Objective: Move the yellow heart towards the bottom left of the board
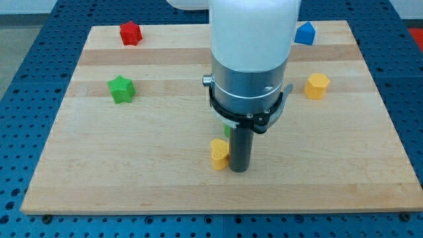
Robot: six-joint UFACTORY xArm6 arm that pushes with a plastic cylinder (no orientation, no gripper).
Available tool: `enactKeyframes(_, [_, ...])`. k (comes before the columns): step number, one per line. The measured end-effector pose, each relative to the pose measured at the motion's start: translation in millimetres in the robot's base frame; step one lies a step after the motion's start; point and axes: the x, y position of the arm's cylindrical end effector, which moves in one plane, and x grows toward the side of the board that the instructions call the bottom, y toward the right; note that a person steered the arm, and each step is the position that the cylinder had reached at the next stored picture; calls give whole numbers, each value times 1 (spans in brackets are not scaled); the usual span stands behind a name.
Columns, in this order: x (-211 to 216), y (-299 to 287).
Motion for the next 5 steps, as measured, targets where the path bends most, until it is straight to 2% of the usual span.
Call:
enactKeyframes(3, [-20,-6])
enactKeyframes(5, [-21,-38])
